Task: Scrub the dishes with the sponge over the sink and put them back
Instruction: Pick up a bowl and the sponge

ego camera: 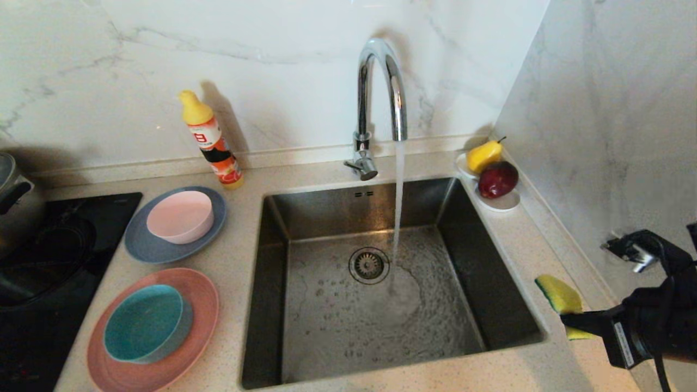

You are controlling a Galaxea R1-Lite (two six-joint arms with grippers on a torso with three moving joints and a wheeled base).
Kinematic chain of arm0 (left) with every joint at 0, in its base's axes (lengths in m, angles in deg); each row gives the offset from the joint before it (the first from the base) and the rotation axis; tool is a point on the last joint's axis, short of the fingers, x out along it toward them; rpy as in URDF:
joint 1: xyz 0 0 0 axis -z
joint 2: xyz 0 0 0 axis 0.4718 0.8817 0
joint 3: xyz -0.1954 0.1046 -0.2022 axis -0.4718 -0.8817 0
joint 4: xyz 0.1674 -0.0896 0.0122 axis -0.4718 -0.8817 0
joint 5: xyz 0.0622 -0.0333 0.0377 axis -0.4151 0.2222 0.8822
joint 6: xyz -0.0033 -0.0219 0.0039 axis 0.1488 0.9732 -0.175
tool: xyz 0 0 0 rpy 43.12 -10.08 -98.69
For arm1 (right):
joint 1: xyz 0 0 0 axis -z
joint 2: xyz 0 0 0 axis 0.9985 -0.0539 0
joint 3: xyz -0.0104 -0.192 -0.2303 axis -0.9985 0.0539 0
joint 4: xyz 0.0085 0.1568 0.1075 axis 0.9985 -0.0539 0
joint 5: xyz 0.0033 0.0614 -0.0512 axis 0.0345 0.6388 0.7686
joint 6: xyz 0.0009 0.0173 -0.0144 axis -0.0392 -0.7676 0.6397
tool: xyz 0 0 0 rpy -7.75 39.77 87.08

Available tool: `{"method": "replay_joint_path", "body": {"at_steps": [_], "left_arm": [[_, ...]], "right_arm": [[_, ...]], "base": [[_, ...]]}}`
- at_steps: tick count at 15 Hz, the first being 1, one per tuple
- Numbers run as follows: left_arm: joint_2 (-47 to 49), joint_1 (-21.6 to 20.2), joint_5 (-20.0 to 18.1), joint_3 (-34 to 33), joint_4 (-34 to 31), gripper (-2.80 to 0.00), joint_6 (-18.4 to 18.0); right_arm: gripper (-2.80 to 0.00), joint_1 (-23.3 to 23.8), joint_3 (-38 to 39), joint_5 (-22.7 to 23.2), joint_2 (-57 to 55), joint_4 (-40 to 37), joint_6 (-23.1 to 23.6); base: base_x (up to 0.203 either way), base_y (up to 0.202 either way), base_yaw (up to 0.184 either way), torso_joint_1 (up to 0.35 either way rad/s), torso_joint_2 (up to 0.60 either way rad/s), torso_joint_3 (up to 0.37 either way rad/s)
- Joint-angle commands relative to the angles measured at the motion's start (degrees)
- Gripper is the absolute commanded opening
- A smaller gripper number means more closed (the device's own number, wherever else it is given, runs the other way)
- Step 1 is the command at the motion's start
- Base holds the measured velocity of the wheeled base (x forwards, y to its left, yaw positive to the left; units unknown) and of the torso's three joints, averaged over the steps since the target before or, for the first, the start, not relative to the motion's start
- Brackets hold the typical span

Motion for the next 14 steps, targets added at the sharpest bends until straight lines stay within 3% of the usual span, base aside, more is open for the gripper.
{"method": "replay_joint_path", "body": {"at_steps": [1, 9, 12, 14], "left_arm": [[0.01, 0.0, 0.01, 0.0, -0.08, -2.8, -0.05], [0.02, 0.0, -0.42, 0.09, -0.78, -2.8, -0.42], [0.17, 0.0, -0.27, 0.0, -0.52, -2.8, -1.24], [0.1, -0.09, 0.19, -0.17, -0.08, -2.8, 1.19]], "right_arm": [[-2.8, -2.48, -0.15, 0.1, 3.72, -0.44, -1.57], [-2.8, -12.99, 0.02, 0.11, 3.67, -0.61, -12.88], [-2.8, -12.68, 0.44, -0.17, 4.79, -2.5, -12.99], [-2.8, -12.56, 0.17, 0.09, 4.19, -4.8, -12.99]], "base": [[0.0, 0.0, 0.0, 0.0, 0.0, 0.0], [0.0, 0.0, 0.0, 0.0, 0.0, 0.0], [0.0, 0.0, 0.0, 0.0, 0.0, 0.0], [0.0, 0.0, 0.0, 0.0, 0.0, 0.0]]}}
